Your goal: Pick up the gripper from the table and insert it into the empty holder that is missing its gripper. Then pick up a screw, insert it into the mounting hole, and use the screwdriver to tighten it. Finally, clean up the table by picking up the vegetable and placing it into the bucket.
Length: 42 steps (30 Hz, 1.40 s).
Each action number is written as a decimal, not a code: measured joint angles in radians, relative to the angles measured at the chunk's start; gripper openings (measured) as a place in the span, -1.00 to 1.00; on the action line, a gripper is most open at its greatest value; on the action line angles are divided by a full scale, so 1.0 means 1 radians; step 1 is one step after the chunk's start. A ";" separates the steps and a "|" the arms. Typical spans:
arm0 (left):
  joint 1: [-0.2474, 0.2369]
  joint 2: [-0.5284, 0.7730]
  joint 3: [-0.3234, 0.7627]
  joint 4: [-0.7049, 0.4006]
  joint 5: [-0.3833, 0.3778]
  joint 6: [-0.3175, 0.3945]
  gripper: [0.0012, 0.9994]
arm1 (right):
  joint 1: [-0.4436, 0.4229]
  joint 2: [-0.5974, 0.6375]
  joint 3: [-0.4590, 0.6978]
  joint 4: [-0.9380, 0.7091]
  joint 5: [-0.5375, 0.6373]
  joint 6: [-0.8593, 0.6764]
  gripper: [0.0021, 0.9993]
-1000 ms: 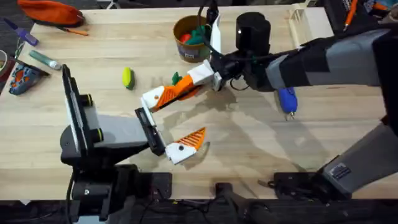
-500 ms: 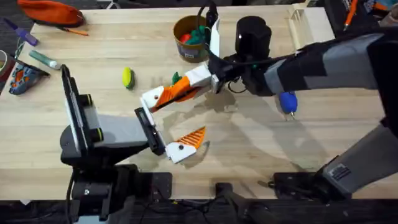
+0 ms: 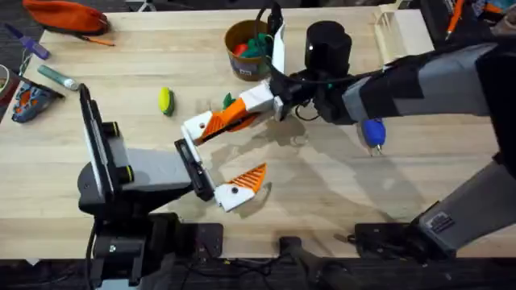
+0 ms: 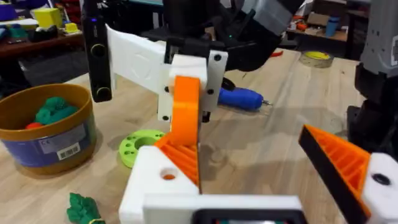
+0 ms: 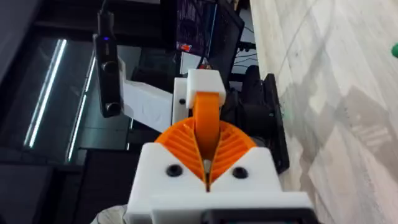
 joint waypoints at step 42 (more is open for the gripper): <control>0.002 0.000 0.000 0.001 -0.010 -0.006 0.97 | 0.002 0.000 0.000 0.001 0.020 0.086 -0.99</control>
